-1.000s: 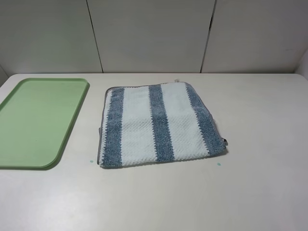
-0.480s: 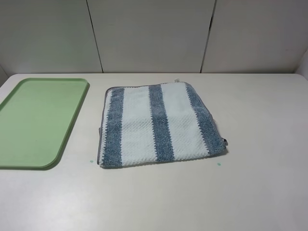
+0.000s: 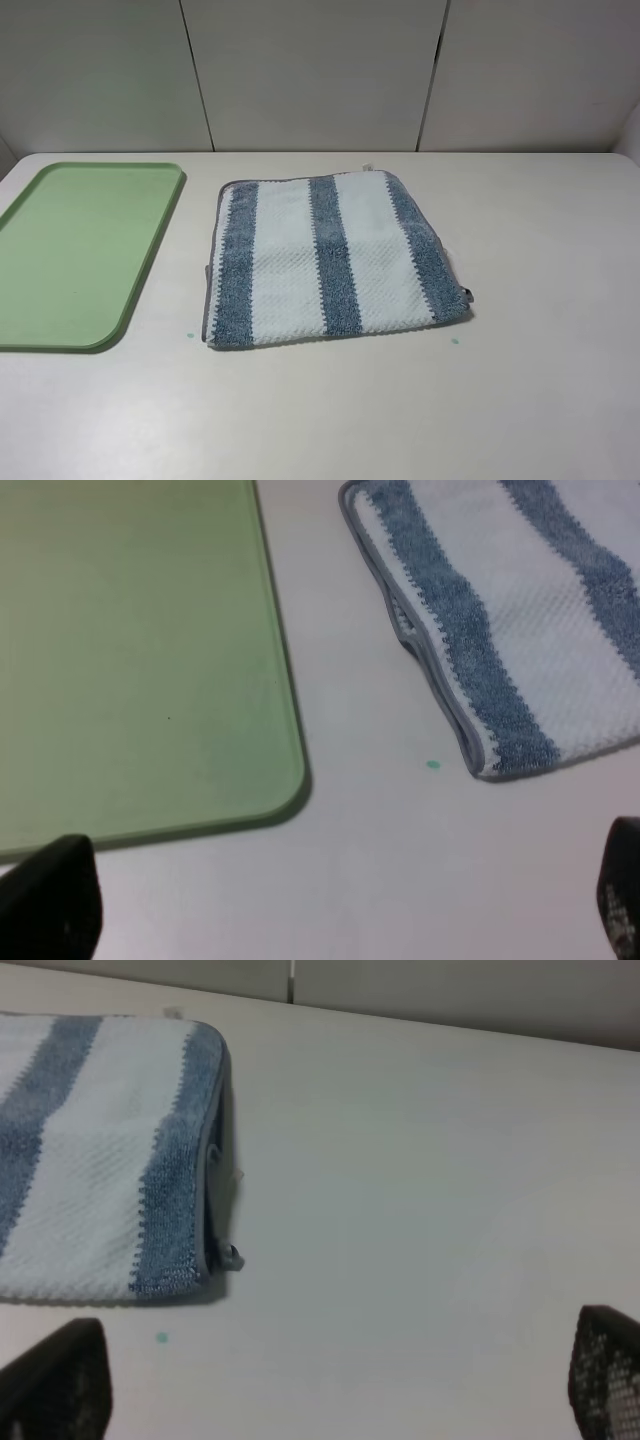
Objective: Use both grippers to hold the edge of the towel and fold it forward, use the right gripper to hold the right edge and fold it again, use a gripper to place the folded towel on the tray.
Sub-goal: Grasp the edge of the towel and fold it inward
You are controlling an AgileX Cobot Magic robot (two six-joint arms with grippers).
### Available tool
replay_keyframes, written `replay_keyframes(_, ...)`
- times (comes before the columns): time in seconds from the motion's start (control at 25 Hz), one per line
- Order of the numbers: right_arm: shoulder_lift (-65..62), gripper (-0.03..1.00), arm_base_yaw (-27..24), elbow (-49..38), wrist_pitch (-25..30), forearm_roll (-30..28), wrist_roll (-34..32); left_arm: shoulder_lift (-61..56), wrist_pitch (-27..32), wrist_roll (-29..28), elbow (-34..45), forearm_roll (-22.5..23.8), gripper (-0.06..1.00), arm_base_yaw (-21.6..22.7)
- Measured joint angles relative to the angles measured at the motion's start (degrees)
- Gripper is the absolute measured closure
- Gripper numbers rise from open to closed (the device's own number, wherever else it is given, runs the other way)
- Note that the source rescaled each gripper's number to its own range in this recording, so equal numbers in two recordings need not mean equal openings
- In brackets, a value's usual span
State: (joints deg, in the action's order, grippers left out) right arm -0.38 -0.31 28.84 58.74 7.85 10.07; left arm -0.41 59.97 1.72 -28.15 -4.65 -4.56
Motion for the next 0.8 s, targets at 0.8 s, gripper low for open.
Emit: replay_keyframes(0.8, 0.0, -0.03, 0.0, 0.8, -5.7, 0.4, 4.0, 9.7, -0.1, 7.1, -0.5, 0.0, -0.05, 0.0)
